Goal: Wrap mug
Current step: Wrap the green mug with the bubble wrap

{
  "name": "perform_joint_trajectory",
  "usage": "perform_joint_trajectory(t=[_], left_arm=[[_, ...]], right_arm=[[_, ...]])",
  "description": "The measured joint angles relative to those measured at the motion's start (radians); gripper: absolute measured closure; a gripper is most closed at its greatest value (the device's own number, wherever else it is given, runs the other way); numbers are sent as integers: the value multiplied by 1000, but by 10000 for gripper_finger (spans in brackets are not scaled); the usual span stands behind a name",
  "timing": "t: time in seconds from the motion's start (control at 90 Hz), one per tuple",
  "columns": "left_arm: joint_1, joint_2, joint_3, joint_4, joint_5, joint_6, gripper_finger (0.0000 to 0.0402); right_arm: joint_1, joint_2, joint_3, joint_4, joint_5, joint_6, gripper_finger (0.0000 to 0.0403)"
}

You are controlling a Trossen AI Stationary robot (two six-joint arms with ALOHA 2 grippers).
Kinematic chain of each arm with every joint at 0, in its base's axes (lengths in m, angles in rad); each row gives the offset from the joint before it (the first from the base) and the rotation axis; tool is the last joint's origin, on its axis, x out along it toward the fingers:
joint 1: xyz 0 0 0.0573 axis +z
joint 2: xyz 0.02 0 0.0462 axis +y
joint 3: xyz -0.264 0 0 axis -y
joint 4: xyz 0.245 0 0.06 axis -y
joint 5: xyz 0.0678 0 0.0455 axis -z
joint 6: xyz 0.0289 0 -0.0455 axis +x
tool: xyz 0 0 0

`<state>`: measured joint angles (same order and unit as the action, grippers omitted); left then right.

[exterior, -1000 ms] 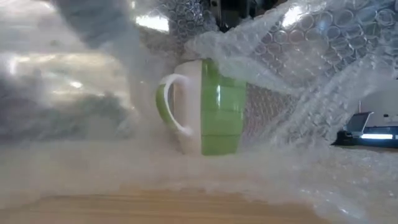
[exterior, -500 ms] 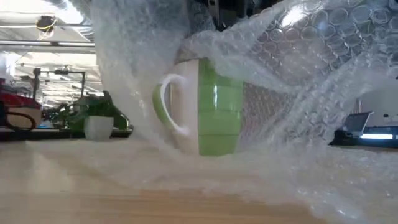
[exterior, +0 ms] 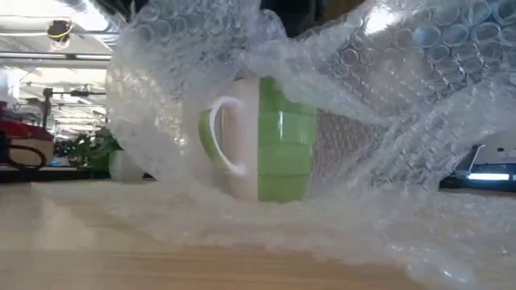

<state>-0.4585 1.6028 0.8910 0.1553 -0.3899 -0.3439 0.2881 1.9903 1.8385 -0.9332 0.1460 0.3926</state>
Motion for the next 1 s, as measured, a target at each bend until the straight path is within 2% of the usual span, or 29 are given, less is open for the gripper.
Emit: perform_joint_trajectory(t=[0.078,0.144,0.322,0.433,0.722,1.0], left_arm=[[5,3,-1,-9,2,-8,291],[9,3,-1,-11,2,-10,291],[14,3,-1,-11,2,-10,291],[14,3,-1,-11,2,-10,291],[-17,-46,-5,-68,1,2,291],[-102,-139,-3,-215,-97,-54,291]], right_arm=[[31,-3,56,7,109,-25,403],[50,-4,88,33,131,-60,403],[60,0,69,77,21,-61,403],[51,5,0,81,13,-27,403],[16,5,-168,229,-99,17,403],[5,5,-237,268,-166,45,403]])
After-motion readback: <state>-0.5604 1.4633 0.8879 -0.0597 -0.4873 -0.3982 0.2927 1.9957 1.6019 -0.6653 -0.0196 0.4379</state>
